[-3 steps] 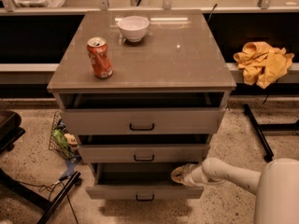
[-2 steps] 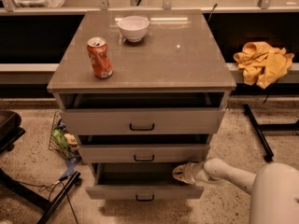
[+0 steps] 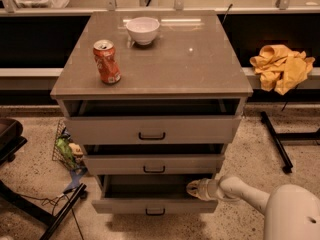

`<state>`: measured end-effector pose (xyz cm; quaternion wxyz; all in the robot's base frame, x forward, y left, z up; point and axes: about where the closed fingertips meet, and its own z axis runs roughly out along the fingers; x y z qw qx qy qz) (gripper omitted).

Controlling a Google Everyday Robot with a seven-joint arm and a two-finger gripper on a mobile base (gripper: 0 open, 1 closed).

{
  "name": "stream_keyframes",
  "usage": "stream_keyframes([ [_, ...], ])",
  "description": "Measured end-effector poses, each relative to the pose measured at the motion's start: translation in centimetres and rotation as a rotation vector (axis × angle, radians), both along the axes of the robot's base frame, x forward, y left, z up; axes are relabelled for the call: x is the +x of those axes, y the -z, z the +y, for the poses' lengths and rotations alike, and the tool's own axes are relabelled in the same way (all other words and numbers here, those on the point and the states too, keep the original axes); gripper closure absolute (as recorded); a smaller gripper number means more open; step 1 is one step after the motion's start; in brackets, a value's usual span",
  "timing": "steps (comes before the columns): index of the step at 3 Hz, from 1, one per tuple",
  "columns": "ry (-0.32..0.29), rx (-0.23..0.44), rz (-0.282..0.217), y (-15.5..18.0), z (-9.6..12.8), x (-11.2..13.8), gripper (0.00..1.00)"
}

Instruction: Open bottom drawer

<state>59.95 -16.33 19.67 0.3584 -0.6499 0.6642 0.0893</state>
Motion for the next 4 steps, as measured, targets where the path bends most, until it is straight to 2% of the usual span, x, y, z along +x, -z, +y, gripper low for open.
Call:
stream_keyframes([
  [1, -0.026, -0.047, 0.04, 0.5, 0.9, -0.3, 1.0],
  [2, -0.053, -0.143, 0.126, 0.1, 0.7, -2.6, 1.0],
  [3, -0.059, -0.258, 0.216, -2.0, -0.8, -5.3, 1.0],
  [4, -0.081, -0.277, 0.288, -1.8, -1.0, -9.4, 1.0],
])
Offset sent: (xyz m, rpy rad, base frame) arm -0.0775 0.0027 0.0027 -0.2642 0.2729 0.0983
